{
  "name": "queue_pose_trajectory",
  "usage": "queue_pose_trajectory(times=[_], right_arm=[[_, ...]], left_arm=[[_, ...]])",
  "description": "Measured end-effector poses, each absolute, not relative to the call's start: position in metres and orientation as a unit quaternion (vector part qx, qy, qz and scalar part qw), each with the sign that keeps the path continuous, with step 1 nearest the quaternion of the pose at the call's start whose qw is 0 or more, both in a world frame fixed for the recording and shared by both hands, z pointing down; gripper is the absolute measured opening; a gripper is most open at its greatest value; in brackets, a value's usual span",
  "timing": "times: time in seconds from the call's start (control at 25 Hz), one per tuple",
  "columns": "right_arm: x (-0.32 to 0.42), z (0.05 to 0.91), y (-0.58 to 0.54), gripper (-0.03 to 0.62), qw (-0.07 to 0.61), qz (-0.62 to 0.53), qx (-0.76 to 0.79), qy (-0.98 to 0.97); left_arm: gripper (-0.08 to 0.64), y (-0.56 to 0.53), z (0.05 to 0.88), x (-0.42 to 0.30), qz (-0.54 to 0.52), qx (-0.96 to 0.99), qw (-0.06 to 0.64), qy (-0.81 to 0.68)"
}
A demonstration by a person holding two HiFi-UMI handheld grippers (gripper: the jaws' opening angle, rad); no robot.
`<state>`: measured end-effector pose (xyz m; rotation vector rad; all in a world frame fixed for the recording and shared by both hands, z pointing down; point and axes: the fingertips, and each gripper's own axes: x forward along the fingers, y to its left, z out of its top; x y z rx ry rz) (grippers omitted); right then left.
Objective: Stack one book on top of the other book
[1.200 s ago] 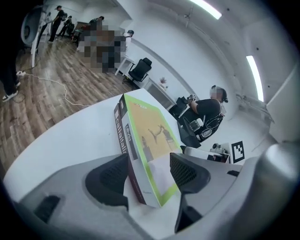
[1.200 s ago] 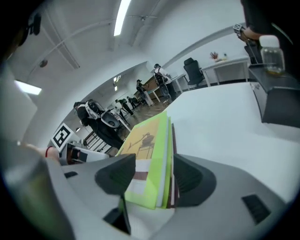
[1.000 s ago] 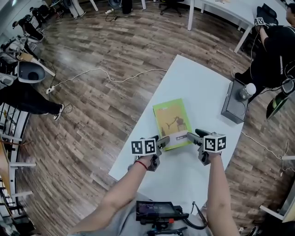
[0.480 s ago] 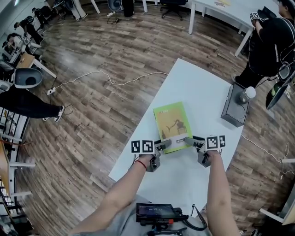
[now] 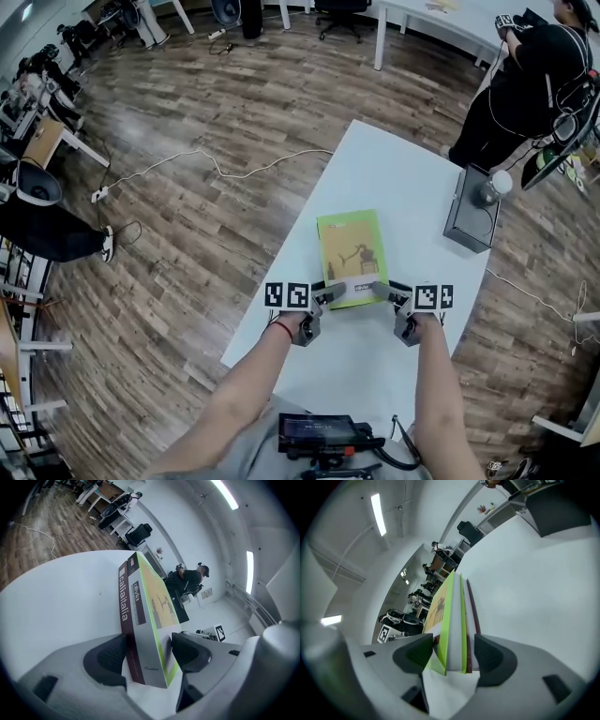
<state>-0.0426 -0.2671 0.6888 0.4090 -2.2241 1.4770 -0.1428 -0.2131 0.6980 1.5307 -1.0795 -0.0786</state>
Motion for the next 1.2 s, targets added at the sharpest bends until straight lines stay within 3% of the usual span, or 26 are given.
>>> queue_pose_trajectory(times=[0.56,1.2], right_arm=[[0.025,0.692,-0.186,0.267,0.123,0.579,0.272,-0.758],[0.054,0.696,-0.059,0.267,0.154,0.565,0.272,-0.764]], left_arm=[[0.293,-0.191,0.698,-0.087,0.074,0.745,0.562,-0.352],[0.293,-0.078,0.702,-0.055,0.114,0.764,0.564,-0.292]])
